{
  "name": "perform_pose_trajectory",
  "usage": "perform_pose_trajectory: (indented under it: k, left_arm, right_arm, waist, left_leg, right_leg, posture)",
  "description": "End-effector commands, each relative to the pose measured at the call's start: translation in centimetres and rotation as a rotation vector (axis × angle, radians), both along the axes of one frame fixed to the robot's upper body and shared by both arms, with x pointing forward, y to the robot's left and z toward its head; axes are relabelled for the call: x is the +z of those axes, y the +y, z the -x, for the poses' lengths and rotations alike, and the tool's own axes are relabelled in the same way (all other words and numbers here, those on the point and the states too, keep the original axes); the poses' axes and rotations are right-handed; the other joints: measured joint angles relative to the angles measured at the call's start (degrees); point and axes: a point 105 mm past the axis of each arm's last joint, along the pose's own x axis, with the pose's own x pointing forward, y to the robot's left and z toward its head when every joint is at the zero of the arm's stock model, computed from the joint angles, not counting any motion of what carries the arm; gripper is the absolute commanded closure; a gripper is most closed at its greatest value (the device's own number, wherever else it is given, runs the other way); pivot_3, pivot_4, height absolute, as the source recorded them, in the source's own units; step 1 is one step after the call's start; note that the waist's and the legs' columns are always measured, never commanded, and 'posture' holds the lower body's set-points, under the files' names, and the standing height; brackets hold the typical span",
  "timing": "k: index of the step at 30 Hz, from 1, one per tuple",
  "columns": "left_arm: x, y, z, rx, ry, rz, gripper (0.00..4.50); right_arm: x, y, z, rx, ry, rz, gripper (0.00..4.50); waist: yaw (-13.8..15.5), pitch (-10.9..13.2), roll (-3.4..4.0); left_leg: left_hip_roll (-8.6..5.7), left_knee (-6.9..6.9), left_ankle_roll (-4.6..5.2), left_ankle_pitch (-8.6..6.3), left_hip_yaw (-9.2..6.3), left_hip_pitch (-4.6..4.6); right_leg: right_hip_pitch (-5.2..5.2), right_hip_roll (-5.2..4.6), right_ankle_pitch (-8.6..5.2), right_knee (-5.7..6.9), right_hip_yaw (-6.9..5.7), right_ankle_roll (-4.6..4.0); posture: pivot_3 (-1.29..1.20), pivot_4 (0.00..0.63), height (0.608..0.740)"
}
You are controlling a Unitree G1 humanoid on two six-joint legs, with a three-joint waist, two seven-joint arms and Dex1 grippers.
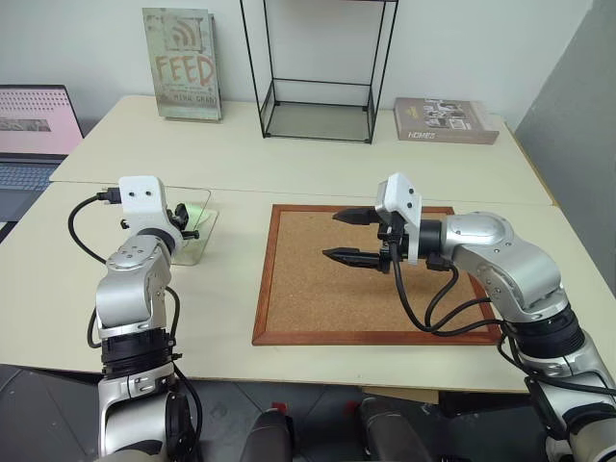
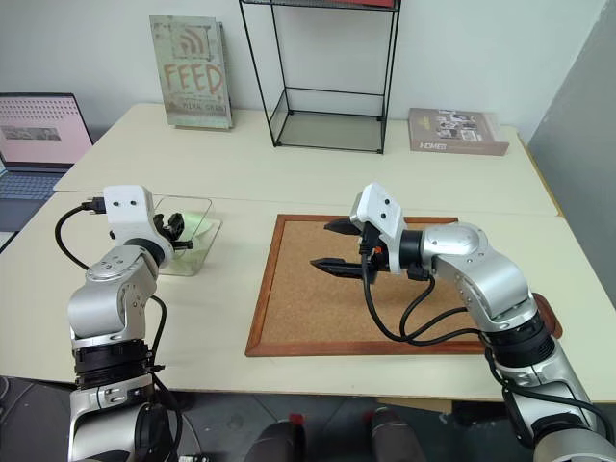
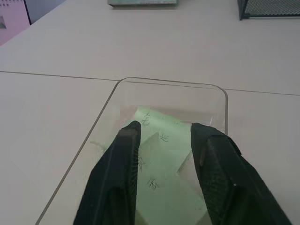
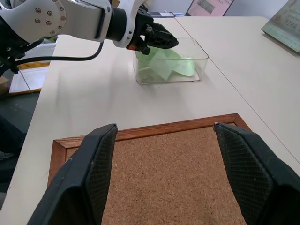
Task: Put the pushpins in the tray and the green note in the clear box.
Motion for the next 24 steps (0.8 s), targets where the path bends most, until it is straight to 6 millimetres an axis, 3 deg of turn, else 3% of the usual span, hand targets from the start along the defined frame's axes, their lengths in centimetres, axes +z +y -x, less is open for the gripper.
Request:
perform_pose_trajectory:
  k: [1, 5, 13, 15, 20, 24]
  left_arm:
    - [2.4, 0.0, 0.1, 0.013, -0.065, -0.022, 1.66]
    - [3.1, -0.1, 0.1, 0.015, -0.079, -0.059, 0.8]
    - [5.7, -2.4, 0.4, -0.121, -0.158, -0.178, 0.8]
    - [6.2, -4.5, 0.6, -0.241, -0.186, -0.165, 0.8]
    - [4.8, -10.1, 0.8, -0.495, -0.167, -0.26, 0.8]
    - [4.0, -12.6, 0.8, -0.61, -0.189, -0.24, 0.8]
  right_arm:
    - [1.1, 0.2, 0.1, 0.015, -0.045, -0.011, 1.02]
    - [1.4, 0.3, 0.0, 0.013, -0.053, -0.023, 1.02]
    - [2.5, -0.8, 0.1, -0.035, -0.115, -0.079, 1.02]
    - [2.5, -1.9, 0.5, -0.081, -0.126, -0.112, 1.02]
    - [0.9, -5.5, 1.7, -0.222, -0.046, -0.141, 1.02]
    - [-0.9, -8.2, 2.2, -0.346, 0.019, -0.15, 1.02]
  waist:
    - [0.0, 0.0, 0.0]
    - [0.0, 0.0, 0.0]
    - [0.0, 0.0, 0.0]
    - [0.1, 0.0, 0.0]
    - [0.6, 0.0, 0.0]
    - [0.5, 0.0, -0.01]
  left_leg:
    - [0.0, 0.0, 0.0, 0.0, 0.0, 0.0]
    - [0.0, -0.01, 0.0, 0.0, 0.0, 0.0]
    - [0.0, -0.02, 0.0, 0.0, 0.0, 0.0]
    - [0.0, -0.02, 0.0, 0.0, -0.02, -0.01]
    - [-0.07, -0.02, -0.03, -0.02, -0.09, -0.1]
    - [-0.05, -0.01, -0.02, -0.01, -0.07, -0.05]
  right_leg:
    - [0.0, 0.0, 0.0, 0.0, 0.0, 0.0]
    - [0.0, 0.0, 0.0, -0.01, -0.02, 0.0]
    - [0.0, 0.0, 0.0, -0.01, -0.01, 0.0]
    - [-0.01, 0.0, 0.0, -0.01, -0.03, -0.01]
    - [0.01, -0.07, -0.02, -0.07, -0.06, -0.02]
    - [0.02, -0.04, -0.03, -0.04, -0.05, -0.04]
  posture:
    - [0.0, 0.15, 0.74]
    - [0.0, 0.15, 0.74]
    - [0.0, 0.15, 0.74]
    - [0.0, 0.15, 0.74]
    - [0.0, 0.15, 0.74]
    - [0.0, 0.15, 0.74]
